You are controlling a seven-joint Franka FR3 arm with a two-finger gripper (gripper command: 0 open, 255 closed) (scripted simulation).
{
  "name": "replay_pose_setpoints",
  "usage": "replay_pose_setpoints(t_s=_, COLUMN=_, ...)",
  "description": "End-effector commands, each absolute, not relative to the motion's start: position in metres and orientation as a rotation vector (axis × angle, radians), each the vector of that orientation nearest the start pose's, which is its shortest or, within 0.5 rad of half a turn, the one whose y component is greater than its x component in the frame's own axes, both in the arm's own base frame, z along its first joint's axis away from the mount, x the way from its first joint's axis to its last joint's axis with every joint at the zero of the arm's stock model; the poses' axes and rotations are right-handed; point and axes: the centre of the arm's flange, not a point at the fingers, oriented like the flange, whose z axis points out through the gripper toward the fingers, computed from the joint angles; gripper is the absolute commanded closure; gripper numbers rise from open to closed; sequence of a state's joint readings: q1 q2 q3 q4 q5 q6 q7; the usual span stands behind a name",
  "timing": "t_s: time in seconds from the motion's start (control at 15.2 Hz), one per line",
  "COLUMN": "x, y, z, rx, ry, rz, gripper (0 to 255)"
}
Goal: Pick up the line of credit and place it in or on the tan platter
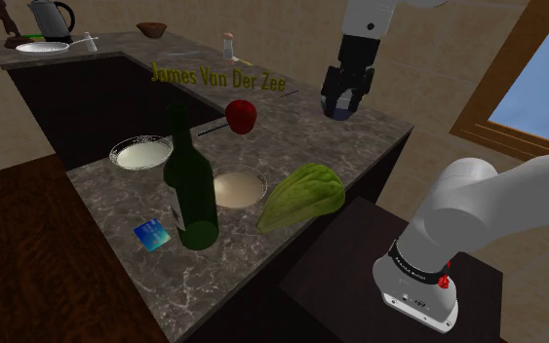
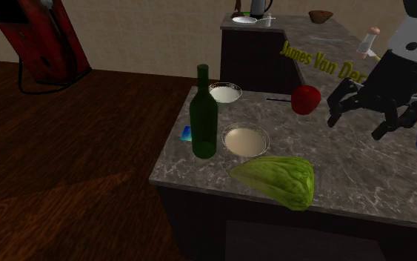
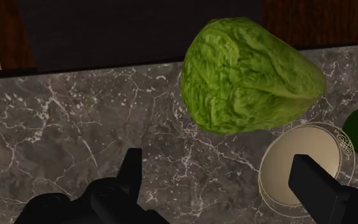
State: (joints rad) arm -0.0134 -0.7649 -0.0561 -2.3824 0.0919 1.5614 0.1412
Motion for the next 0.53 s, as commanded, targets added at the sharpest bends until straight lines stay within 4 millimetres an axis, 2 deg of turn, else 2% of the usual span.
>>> replay_pose_setpoints(t_s=0.0, x=0.310, y=-0.016, z=0.571, rx=-2.998, ry=0.294, rz=0.094, gripper=0)
replay_pose_setpoints(t_s=0.46, x=0.350, y=0.064, z=0.538, rx=-3.017, ry=0.263, rz=0.118, gripper=0)
